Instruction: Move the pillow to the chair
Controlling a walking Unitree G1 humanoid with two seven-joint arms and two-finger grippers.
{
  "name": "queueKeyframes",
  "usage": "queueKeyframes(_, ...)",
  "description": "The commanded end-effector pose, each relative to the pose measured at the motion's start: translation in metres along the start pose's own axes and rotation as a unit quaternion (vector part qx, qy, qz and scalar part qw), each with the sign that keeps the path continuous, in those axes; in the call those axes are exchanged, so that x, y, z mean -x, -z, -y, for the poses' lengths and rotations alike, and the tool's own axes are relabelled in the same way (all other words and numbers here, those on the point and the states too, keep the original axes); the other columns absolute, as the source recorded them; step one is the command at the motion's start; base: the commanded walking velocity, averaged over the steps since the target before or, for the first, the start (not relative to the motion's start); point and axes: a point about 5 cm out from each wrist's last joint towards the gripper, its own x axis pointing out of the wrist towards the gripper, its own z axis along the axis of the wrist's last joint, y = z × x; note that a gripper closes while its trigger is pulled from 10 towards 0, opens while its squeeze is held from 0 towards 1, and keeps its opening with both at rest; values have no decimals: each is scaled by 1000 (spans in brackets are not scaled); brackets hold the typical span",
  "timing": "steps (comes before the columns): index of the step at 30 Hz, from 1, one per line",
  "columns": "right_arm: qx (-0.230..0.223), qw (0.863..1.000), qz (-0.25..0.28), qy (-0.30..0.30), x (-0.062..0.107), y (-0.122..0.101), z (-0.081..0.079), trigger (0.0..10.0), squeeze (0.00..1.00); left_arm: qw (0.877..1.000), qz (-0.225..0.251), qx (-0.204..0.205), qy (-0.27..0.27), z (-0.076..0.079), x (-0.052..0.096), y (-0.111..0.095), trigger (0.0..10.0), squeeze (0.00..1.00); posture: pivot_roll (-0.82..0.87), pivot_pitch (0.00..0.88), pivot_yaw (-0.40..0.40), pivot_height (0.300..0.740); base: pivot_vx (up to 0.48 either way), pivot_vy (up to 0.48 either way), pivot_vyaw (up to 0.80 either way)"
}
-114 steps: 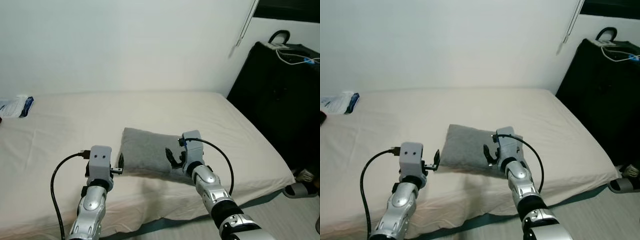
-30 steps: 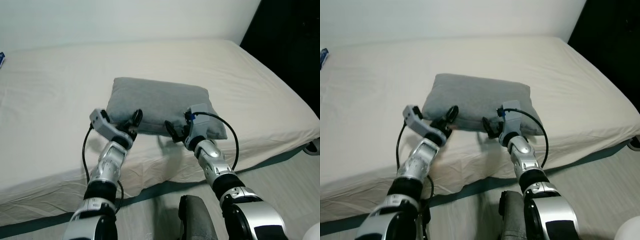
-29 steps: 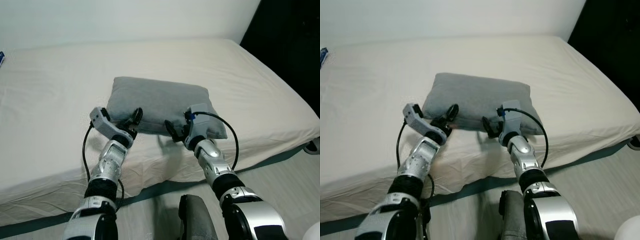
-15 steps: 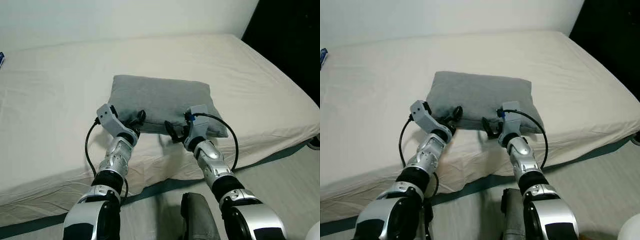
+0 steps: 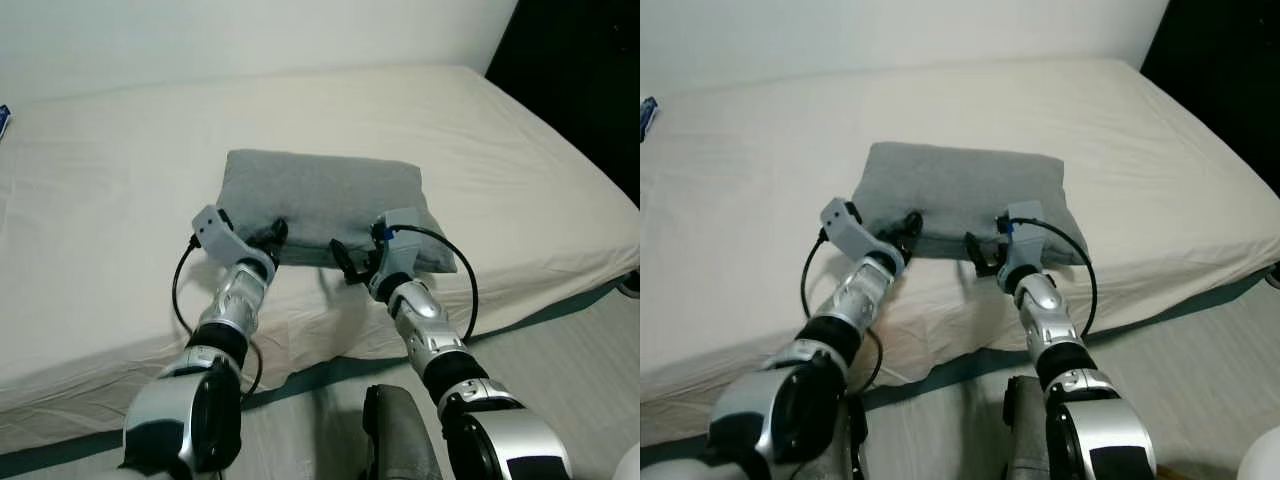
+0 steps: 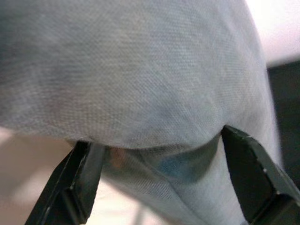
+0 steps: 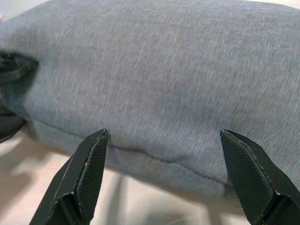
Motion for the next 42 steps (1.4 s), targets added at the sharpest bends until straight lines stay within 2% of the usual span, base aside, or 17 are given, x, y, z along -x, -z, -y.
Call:
queueKeyframes(1,-7,1000,-4,4,1,3,0,10000,0,999,5,36,-37,-9,1,2,10000,0,8,171,-32,535,0,0,0)
queueKeyframes(4,-7,1000,-3,5,1,3,0,10000,0,998,14,42,-52,-11,1,0,10000,0,3,169,-30,535,0,0,0)
queueKeyframes(6,-7,1000,0,8,1,1,2,10000,0,990,67,75,-102,-27,2,-18,10000,0,-1,164,-31,535,0,0,0)
queueKeyframes(9,-7,1000,0,9,1,0,2,10000,0,988,74,77,-109,-30,3,-21,10000,0,-2,163,-31,535,0,0,0)
queueKeyframes(14,-7,1000,1,9,1,1,2,10000,0,992,78,48,-92,-26,2,-23,10000,0,2,160,-34,535,0,0,0)
queueKeyframes(15,-7,1000,1,9,1,1,2,10000,0,993,80,44,-78,-22,2,-22,7098,0,2,158,-36,535,0,0,0)
queueKeyframes(16,-6,1000,0,9,1,1,2,10000,0,993,83,44,-70,-19,2,-21,0,0,2,158,-36,535,0,0,0)
queueKeyframes(23,-5,1000,1,7,0,0,0,10000,0,994,84,65,-38,-8,1,-13,0,0,-4,156,-34,535,0,0,0)
queueKeyframes(30,-5,1000,3,9,0,-1,2,10000,0,995,85,54,-21,-4,1,-13,0,0,-3,156,-36,535,0,0,0)
queueKeyframes(34,-3,1000,5,8,0,-2,2,10000,0,996,90,25,-5,-4,1,-17,0,0,-2,147,-36,535,0,0,0)
queueKeyframes(35,-6,1000,11,7,-1,-5,2,10000,0,995,99,1,4,-6,1,-23,0,0,-1,146,-35,535,0,0,0)
queueKeyframes(36,-6,1000,11,7,-1,-5,2,10000,0,995,99,1,4,-6,1,-23,0,0,-1,146,-35,535,0,0,0)
queueKeyframes(37,-16,1000,21,8,-1,-9,4,10000,0,992,120,-27,12,-12,2,-37,0,0,3,131,-35,535,0,0,0)
queueKeyframes(39,-16,1000,21,8,-1,-9,4,10000,0,992,120,-27,12,-12,2,-37,0,0,3,131,-35,535,0,0,0)
queueKeyframes(40,-28,999,28,10,-1,-12,6,10000,0,988,148,-51,12,-23,5,-55,0,0,8,127,-35,535,0,0,0)
queueKeyframes(41,-28,999,28,10,-1,-12,6,10000,0,988,148,-51,12,-23,5,-55,0,0,8,127,-35,535,0,0,0)
queueKeyframes(42,-35,999,28,12,1,-11,9,10000,0,980,186,-66,2,-38,11,-78,0,0,12,125,-35,535,0,0,0)
